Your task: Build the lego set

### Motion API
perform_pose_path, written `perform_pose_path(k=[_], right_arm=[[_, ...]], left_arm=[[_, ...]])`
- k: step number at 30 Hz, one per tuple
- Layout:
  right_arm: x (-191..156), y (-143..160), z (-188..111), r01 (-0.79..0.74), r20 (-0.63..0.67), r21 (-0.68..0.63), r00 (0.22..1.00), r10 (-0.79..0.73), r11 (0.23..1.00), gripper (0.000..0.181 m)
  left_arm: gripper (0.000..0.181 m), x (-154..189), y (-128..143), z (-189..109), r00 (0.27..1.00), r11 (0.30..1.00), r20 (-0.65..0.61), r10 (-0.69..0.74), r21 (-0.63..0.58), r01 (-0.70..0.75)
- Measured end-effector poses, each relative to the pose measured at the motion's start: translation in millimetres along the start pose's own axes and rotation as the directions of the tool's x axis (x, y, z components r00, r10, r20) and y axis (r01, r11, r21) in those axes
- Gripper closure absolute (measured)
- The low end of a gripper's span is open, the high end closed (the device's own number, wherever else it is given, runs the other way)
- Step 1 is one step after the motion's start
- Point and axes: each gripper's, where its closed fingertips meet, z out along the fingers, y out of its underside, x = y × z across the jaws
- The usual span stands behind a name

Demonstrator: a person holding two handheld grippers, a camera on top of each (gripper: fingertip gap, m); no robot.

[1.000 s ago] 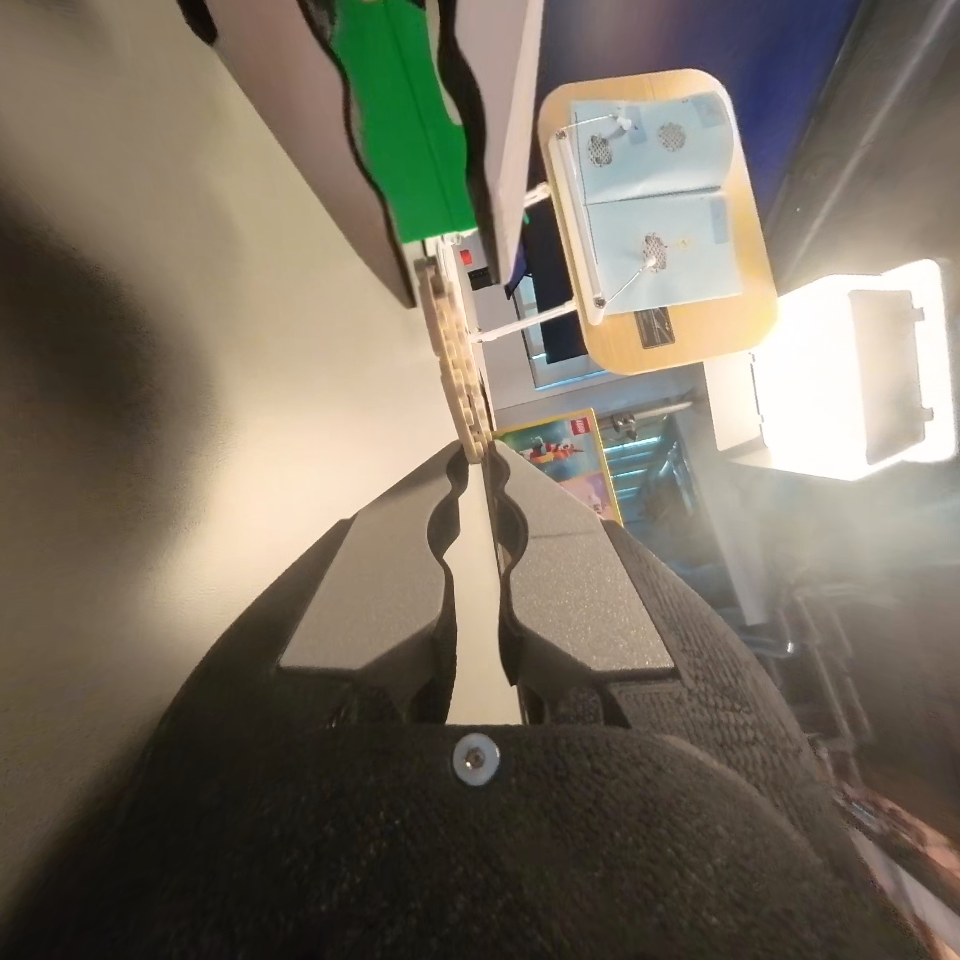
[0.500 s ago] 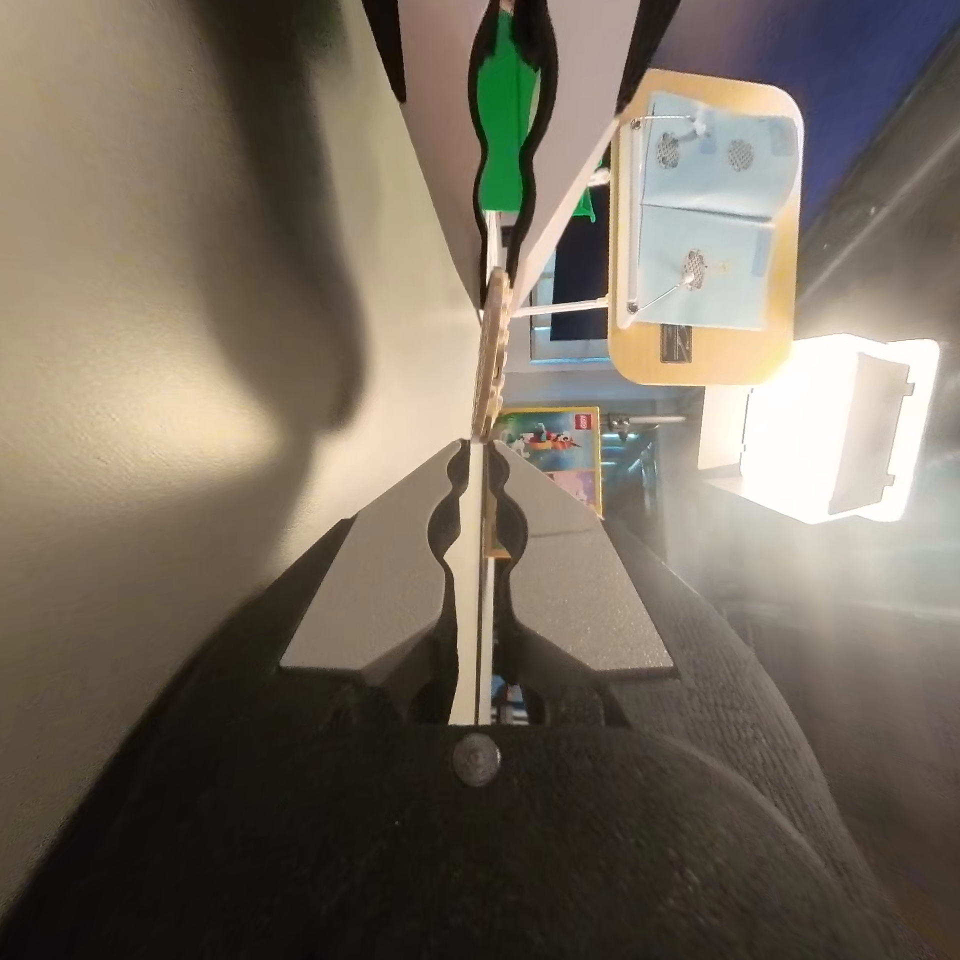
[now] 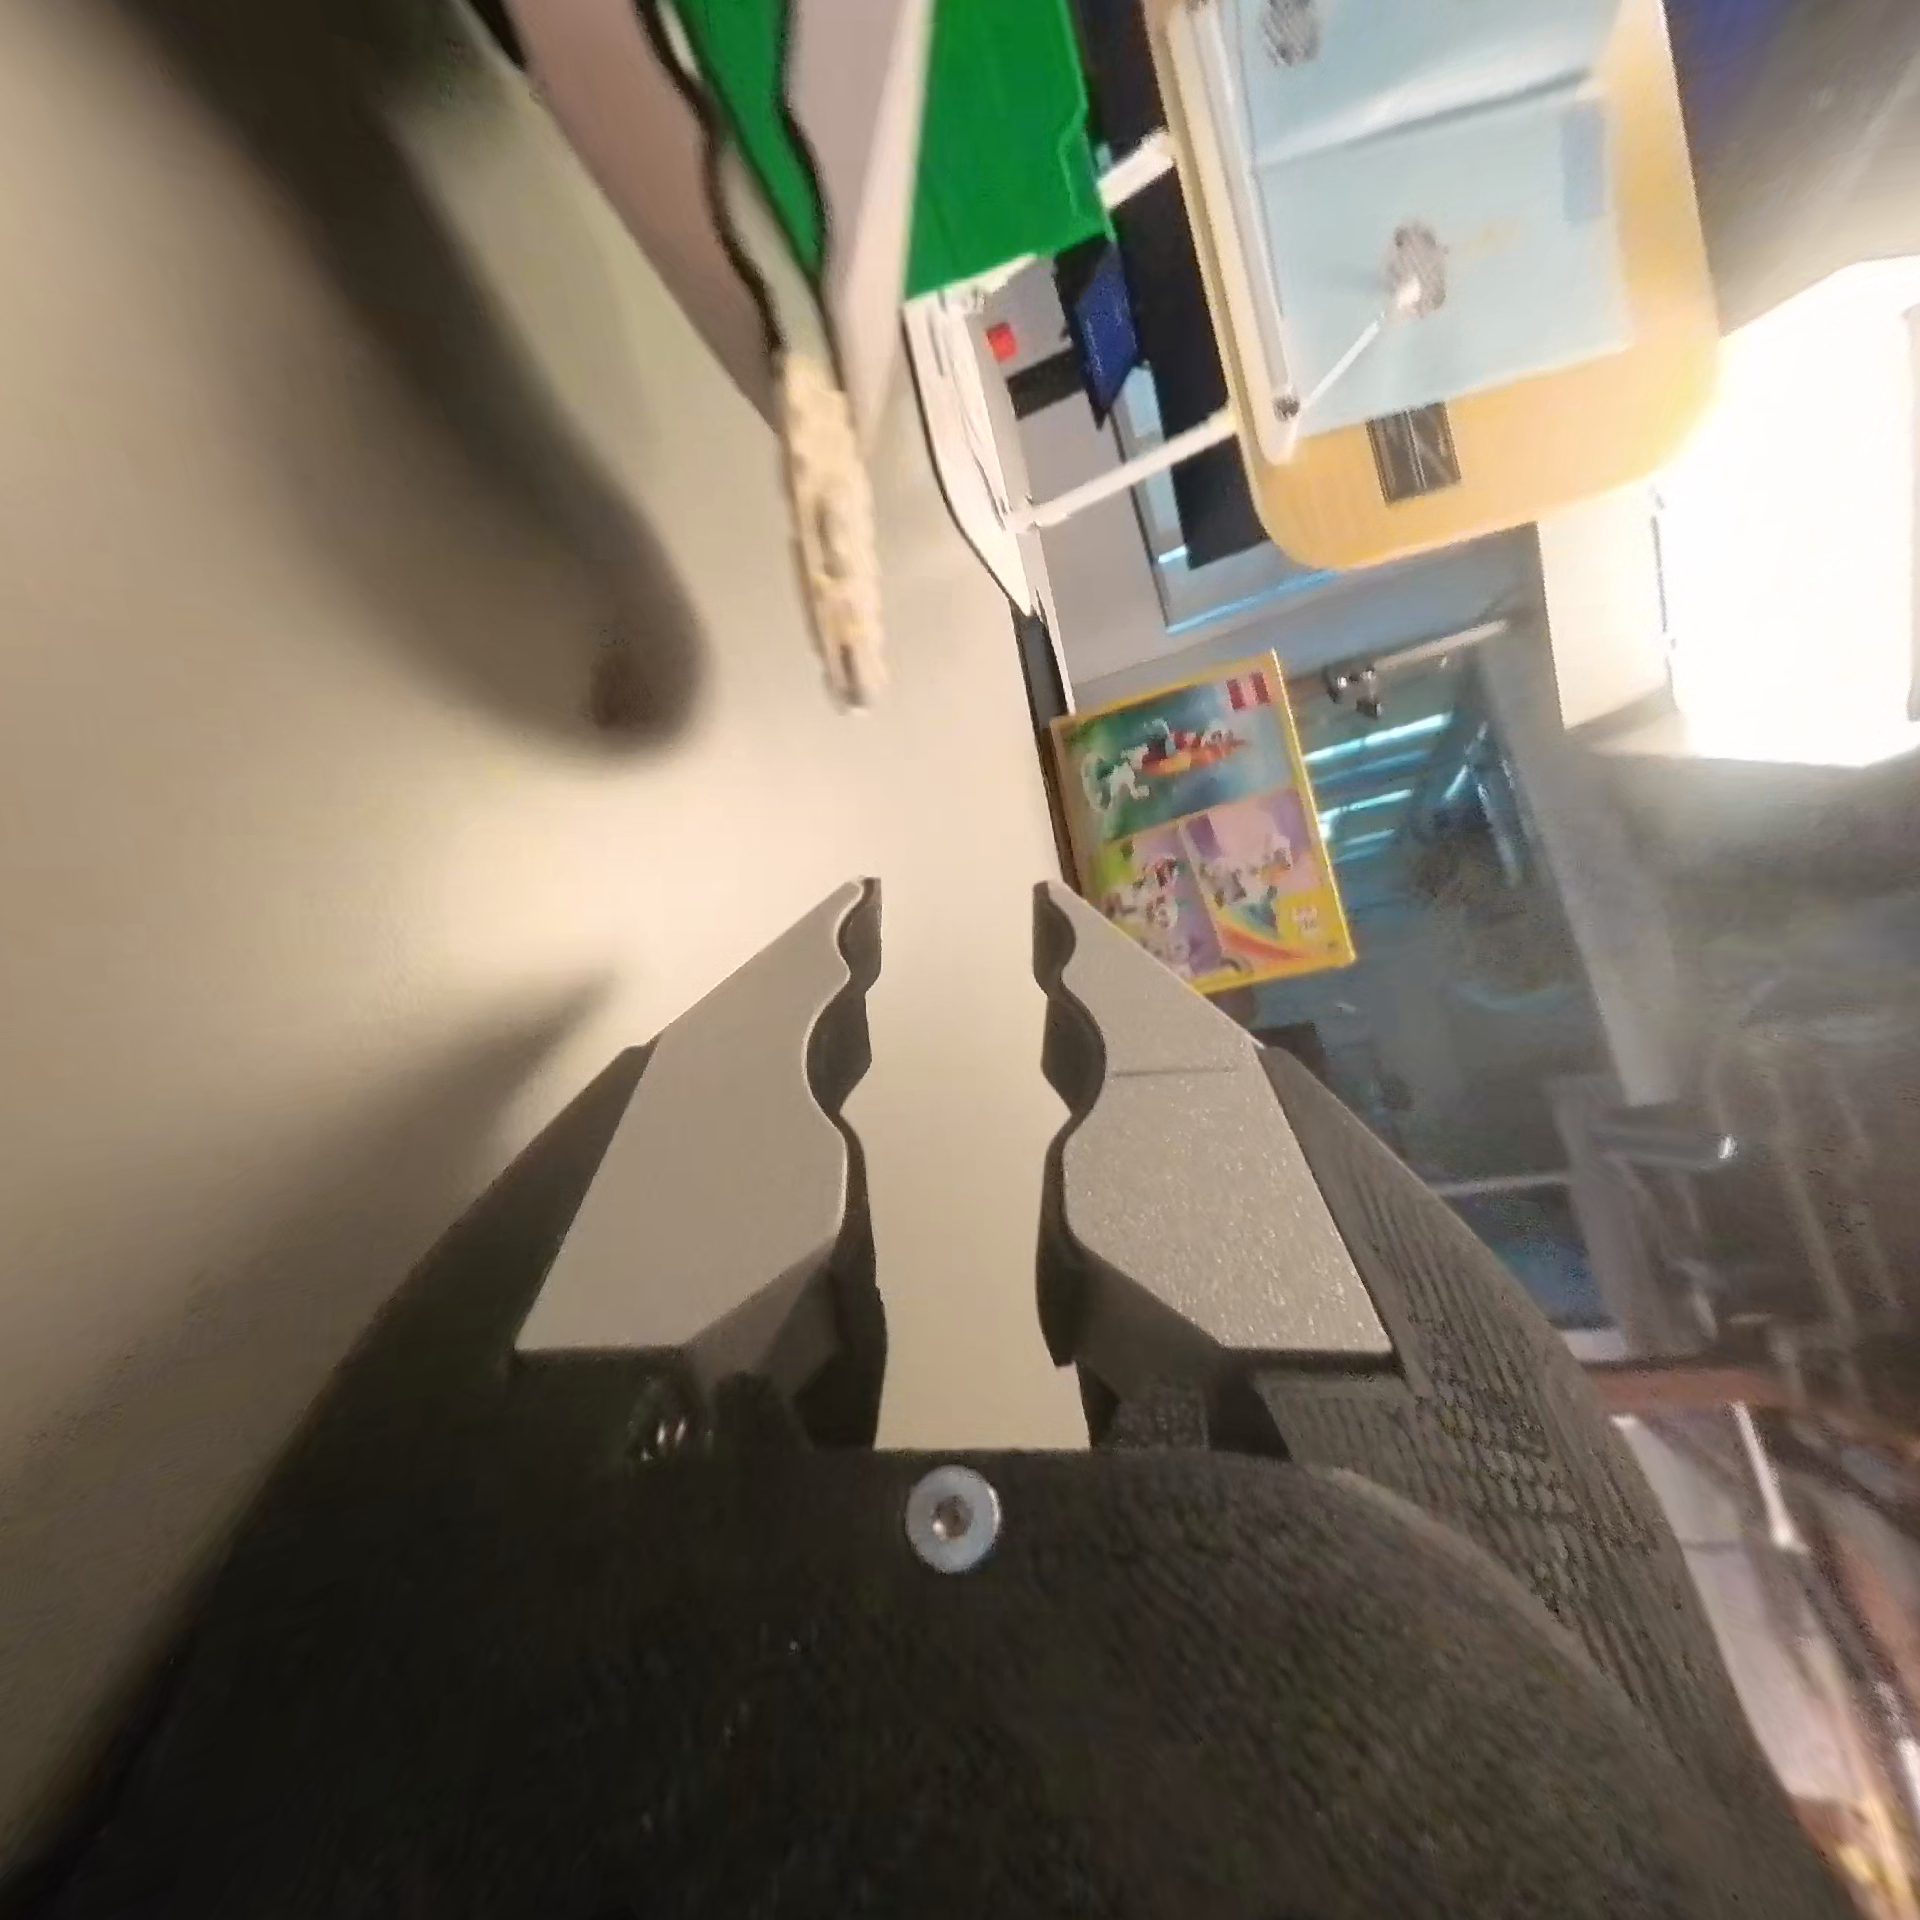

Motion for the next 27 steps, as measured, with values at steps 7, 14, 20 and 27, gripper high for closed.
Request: perform_pose_path(k=[7,14,20,27], right_arm=[[19,-2,-12,0.001,-0.106,0.036,0.994,0.003,0.999,0.157],[6,-7,-7,0.082,-0.072,0.03,0.994,-0.08,0.996,0.159],[7,-8,-6,0.064,-0.071,0.04,0.996,-0.062,0.997,0.16],[9,-8,-7,0.041,-0.078,0.049,0.996,-0.037,0.998,0.162]], left_arm=[[0.176,8,-12,-6,0.989,0.988,-0.1,-0.111,0.1,0.121],[0.176,17,-14,-7,0.984,0.987,-0.148,-0.104,0.106,0.12],[0.176,20,-14,-6,0.985,0.991,-0.156,-0.069,0.099,0.085],[0.176,21,-15,-7,0.989,0.995,-0.146,-0.025,0.094,0.039]])
